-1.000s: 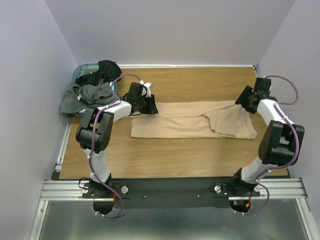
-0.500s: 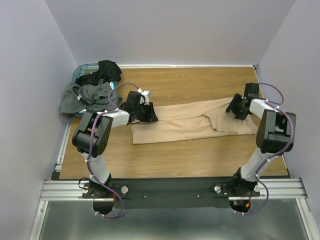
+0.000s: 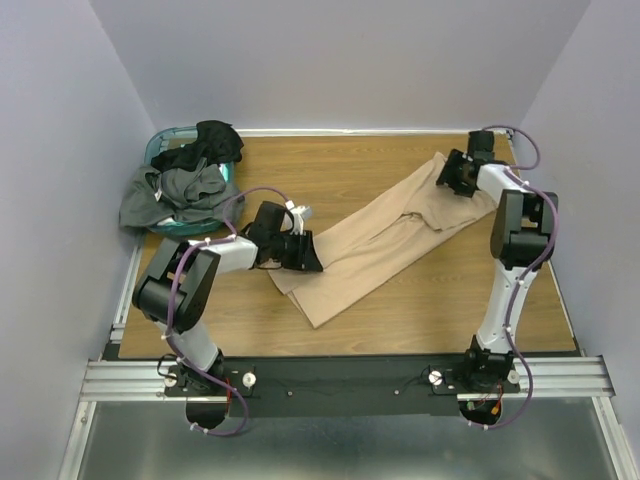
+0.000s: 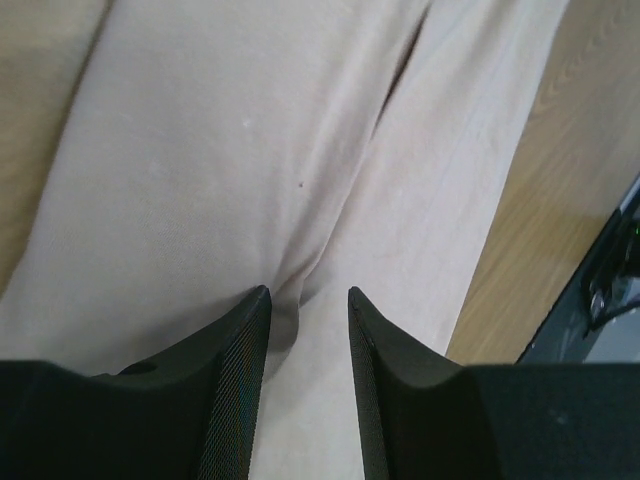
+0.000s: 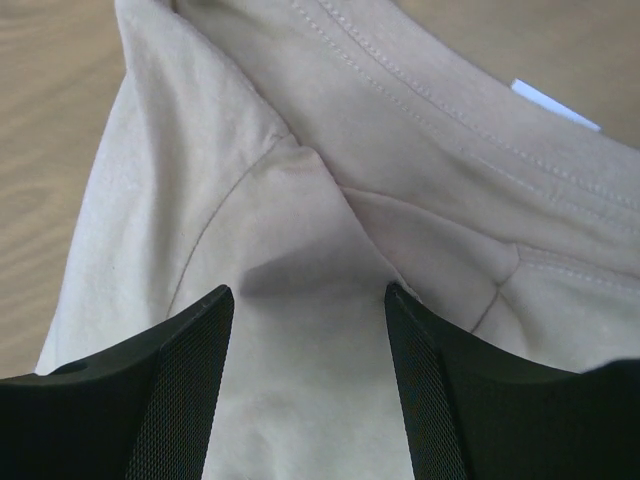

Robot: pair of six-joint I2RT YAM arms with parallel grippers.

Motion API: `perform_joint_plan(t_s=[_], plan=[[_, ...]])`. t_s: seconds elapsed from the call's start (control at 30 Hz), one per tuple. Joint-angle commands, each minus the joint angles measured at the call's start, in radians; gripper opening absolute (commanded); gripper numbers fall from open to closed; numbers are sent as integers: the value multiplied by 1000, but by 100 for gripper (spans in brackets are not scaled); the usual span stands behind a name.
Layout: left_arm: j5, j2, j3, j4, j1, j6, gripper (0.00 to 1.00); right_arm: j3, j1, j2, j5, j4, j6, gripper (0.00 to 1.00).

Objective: Fold and stack the t-shirts
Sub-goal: Fold the tshirt

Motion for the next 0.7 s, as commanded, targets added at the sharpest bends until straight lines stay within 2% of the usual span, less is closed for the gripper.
perform_joint_plan(t_s=[0.0, 0.2, 0.37, 0.5, 0.67], plan=[[48, -71, -35, -128, -23, 42, 45, 117, 89, 145, 39, -68, -27, 70], [17, -191, 29, -229, -24, 82, 47, 233, 150, 162, 7, -81, 2, 70], [-28, -197, 62, -280, -24, 117, 49, 237, 175, 84, -13, -82, -16, 72], [-81, -153, 45, -310, -29, 130, 48, 182, 178, -19, 1, -82, -22, 72], [-81, -145, 19, -304, -37, 142, 49, 19, 181, -146, -41, -82, -1, 72]])
